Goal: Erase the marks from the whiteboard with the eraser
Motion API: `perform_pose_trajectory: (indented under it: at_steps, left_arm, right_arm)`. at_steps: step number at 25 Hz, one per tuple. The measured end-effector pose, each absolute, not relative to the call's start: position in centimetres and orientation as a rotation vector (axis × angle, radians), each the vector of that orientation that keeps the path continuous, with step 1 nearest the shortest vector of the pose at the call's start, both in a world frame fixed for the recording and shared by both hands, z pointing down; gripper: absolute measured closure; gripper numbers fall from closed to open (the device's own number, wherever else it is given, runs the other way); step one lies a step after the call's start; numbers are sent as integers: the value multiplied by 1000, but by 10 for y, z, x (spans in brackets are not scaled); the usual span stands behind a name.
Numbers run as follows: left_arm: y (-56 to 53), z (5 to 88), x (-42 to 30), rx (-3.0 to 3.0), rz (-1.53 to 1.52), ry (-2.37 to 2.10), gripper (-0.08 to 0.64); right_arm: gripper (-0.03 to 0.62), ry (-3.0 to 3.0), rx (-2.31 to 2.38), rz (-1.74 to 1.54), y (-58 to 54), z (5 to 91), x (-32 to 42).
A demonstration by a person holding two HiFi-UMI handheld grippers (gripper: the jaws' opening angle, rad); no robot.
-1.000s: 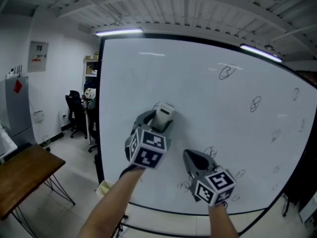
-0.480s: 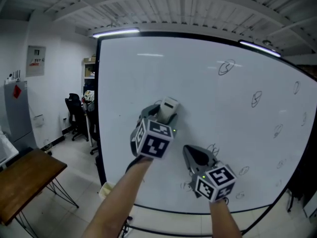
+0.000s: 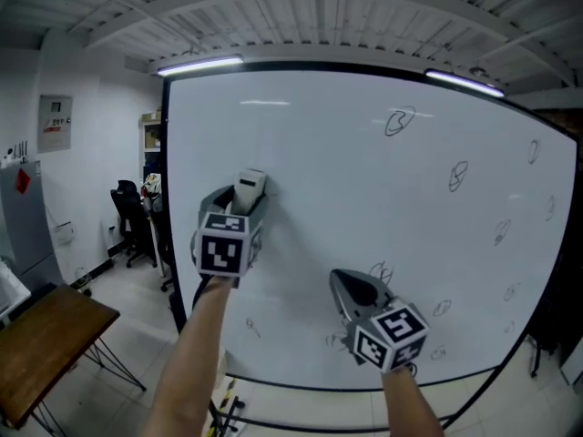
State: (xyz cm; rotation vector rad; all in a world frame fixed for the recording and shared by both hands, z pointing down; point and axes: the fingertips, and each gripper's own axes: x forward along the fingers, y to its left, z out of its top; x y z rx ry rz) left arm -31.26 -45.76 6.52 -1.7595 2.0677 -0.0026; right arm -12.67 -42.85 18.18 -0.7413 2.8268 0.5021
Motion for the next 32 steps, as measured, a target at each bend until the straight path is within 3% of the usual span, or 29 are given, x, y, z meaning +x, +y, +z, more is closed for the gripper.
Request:
perform_pose_trajectory:
  at_steps: [9,21,32]
  left_arm:
    - [-460,69,-301,-1678,-27,2125,308]
    - [-491,93,-195,-1800,-114,1985,308]
    - [-479,82,-244,-1791,-59,2045,307]
  right_arm:
    - [601,2824,-791,469,-428,190,-106]
    - [601,2818,-922,416,-432,205,-49]
    - [601,2847,-900,408,-429,210,-57]
